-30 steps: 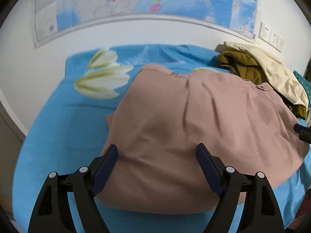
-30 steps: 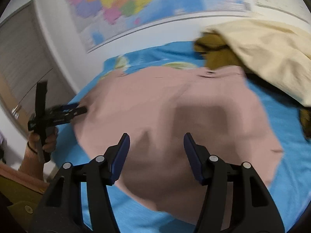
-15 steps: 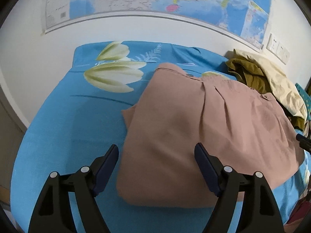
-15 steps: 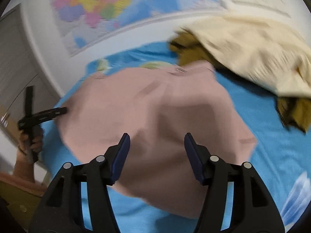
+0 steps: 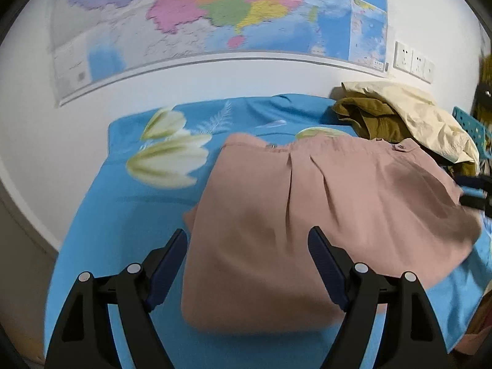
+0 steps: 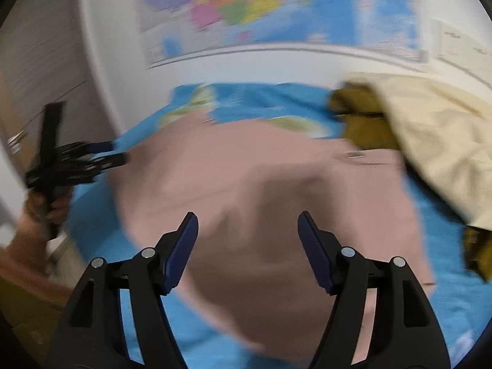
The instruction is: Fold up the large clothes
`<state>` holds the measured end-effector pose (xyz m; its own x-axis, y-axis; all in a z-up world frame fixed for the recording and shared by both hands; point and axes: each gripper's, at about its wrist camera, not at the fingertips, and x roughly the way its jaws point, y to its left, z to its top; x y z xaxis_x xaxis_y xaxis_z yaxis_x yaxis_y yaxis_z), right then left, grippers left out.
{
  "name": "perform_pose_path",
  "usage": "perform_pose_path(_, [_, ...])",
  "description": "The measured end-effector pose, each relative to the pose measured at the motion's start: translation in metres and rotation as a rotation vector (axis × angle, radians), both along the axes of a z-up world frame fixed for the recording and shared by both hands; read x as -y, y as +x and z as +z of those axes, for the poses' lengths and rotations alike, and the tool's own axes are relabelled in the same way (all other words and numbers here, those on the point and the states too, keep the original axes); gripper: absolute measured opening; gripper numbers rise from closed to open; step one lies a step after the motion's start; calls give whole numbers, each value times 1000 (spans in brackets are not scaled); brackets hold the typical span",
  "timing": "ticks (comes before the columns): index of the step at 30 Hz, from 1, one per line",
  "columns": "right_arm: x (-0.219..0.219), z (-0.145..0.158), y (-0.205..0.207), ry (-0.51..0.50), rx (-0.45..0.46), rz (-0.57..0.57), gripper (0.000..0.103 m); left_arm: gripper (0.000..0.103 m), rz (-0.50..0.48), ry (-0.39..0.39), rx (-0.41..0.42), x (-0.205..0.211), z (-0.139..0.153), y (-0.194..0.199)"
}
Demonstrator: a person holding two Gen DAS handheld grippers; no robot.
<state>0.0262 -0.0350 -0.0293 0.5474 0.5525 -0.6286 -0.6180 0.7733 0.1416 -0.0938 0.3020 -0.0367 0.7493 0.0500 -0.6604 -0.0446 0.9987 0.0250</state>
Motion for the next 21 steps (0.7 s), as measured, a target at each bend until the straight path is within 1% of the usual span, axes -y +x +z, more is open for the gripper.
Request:
perform_pose_path(2, [27, -4, 31, 20, -36, -116, 72, 78, -1, -8, -35, -6, 2, 27])
perform_pose_path(4, [46, -12, 56, 8, -70, -187, 72, 78, 2, -22, -66, -14, 2, 50])
perform_pose_path(5, [56, -18, 72, 14, -106, -224, 72, 78, 5, -34, -86, -20, 1, 60])
perform_pose_path(6, [61, -24, 82, 25, -135, -239, 72, 78, 2, -51, -107, -25, 0, 71])
perform_pose_path(8, [72, -40, 103, 61, -226, -261, 70, 78, 17, -77, -153, -35, -5, 89])
perform_pose_path(9, [76, -49, 109, 101, -275, -246, 55, 77, 7, -92, -181, -38, -9, 96])
perform_pose_path(10, [78, -54, 109, 128, -298, -227, 49, 77, -5, -114, -214, -40, -14, 104])
perform_pose_path(11, [81, -56, 106, 134, -290, -223, 40, 75, -12, -131, -238, -42, -19, 108])
perform_pose_path(12, [85, -54, 100, 158, -276, -203, 28, 64, -26, -145, -264, -41, -24, 112])
perform_pose_path(13, [90, -51, 96, 193, -274, -193, 18, 58, -33, -150, -287, -40, -29, 116])
perform_pose_path(14, [98, -46, 91, 240, -271, -188, 3, 47, -45, -150, -289, -37, -31, 116])
perform_pose_path(15, [109, -38, 86, 295, -263, -184, 3, 36, -63, -149, -282, -34, -31, 116])
perform_pose_path(17, [122, -27, 76, 337, -230, -192, 3, 28, -83, -140, -253, -26, -24, 115])
perform_pose_path(18, [129, -26, 71, 350, -222, -203, 3, 28, -86, -136, -241, -24, -21, 115])
perform_pose_path(20, [137, -36, 70, 352, -256, -239, 3, 29, -95, -129, -210, -17, -15, 115])
perform_pose_path(21, [138, -48, 74, 312, -287, -258, 5, 32, -93, -115, -206, -15, -15, 117])
